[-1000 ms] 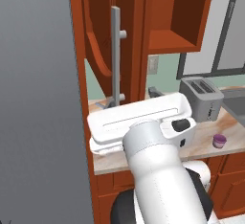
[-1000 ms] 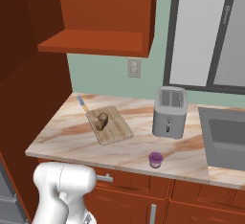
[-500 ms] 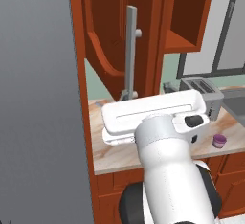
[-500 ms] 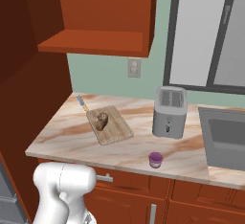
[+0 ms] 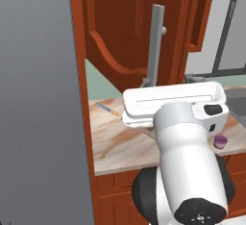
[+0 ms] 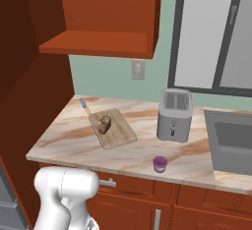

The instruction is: Pick the bread, place it on the cutting board, pick the jam, place it on the counter, and close the cabinet.

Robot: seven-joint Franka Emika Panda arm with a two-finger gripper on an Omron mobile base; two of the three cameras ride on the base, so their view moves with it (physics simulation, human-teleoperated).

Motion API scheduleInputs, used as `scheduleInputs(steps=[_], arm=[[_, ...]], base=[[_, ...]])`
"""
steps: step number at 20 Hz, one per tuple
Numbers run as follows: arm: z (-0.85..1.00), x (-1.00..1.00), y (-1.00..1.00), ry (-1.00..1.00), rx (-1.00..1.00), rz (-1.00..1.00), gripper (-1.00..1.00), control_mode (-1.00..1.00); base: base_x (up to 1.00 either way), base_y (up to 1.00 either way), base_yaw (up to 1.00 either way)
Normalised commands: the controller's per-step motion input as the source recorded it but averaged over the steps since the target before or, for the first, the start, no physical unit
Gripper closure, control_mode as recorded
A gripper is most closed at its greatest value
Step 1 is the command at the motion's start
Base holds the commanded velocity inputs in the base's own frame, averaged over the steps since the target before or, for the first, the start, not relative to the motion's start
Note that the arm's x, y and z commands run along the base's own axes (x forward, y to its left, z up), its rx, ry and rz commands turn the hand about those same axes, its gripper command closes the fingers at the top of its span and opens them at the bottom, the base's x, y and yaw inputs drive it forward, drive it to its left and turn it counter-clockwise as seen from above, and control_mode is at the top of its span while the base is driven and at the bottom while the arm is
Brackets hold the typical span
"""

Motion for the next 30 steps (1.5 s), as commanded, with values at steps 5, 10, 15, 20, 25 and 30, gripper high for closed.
scheduleInputs(steps=[5, 10, 15, 20, 25, 30], arm=[[0.00, 0.18, -0.44, -0.07, 0.00, -0.08, -1.00, -1.00], [-0.02, 0.15, -0.37, -0.08, 0.00, -0.09, -1.00, -1.00], [-0.01, 0.15, -0.35, -0.09, 0.00, -0.10, -1.00, -1.00], [-0.01, 0.13, -0.35, -0.11, 0.00, -0.10, -1.00, -1.00], [-0.03, 0.12, -0.32, -0.11, 0.00, -0.12, -1.00, -1.00], [-0.04, 0.25, -0.26, -0.08, 0.00, -0.09, -1.00, -1.00]], base=[[0.00, 0.00, 0.00], [0.00, 0.00, 0.00], [0.00, 0.00, 0.00], [0.00, 0.00, 0.00], [0.00, 0.00, 0.00], [0.00, 0.00, 0.00]])
